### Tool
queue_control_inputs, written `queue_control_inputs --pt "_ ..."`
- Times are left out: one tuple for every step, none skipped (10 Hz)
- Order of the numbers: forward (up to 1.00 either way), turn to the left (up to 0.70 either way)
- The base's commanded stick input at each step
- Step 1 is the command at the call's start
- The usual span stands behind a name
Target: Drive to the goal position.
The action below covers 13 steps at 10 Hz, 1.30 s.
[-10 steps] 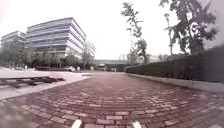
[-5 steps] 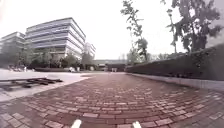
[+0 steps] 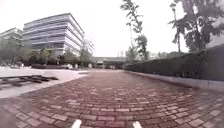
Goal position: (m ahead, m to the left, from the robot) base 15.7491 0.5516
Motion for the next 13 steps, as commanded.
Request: queue_control_inputs --pt "0.70 0.00" --pt "0.70 0.00" --pt "0.70 0.00" --pt "0.70 0.00" --pt "0.70 0.00" --pt "0.70 0.00" --pt "0.70 0.00" --pt "0.70 0.00" --pt "0.70 0.00" --pt "0.70 0.00" --pt "0.70 0.00" --pt "0.70 0.00" --pt "0.70 0.00"
